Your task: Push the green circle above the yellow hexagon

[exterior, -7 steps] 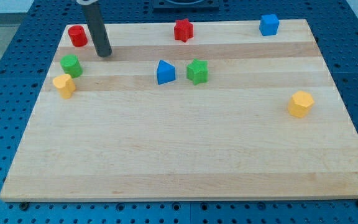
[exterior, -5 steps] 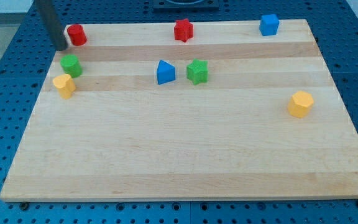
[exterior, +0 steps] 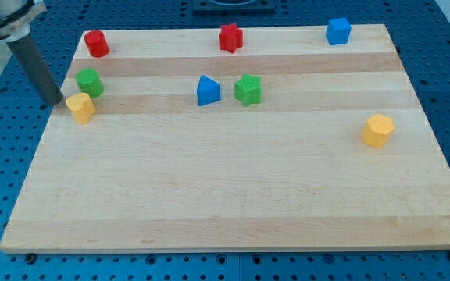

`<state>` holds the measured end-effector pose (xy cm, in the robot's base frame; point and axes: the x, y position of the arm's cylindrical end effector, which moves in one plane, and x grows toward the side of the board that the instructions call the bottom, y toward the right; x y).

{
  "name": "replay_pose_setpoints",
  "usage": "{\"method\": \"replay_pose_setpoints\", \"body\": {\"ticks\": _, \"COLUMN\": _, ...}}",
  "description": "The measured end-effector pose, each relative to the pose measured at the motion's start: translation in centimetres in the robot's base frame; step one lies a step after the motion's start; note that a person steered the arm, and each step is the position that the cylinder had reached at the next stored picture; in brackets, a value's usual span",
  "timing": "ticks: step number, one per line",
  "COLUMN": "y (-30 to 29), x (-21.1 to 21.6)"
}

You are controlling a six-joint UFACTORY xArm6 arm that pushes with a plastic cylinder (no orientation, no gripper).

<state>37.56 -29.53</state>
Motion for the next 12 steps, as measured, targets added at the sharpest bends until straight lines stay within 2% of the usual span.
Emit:
{"method": "replay_pose_setpoints", "body": {"ticks": 3, "y": 1.4, "x": -2.8}}
{"method": "replay_pose_setpoints", "body": {"ticks": 5, "y": 4.7, "x": -3.9}}
{"method": "replay_pose_setpoints", "body": {"ticks": 6, "y": 7.2, "x": -3.9}}
{"method": "replay_pose_setpoints", "body": {"ticks": 8, "y": 17.1, "x": -3.8}}
{"method": "replay_pose_setpoints", "body": {"ticks": 10, "y": 16.1, "x": -5.8}}
{"method": "replay_pose_setpoints", "body": {"ticks": 11, "y": 19.3, "x": -6.8}}
{"method": "replay_pose_setpoints", "body": {"ticks": 12, "y": 25.9, "x": -6.8}}
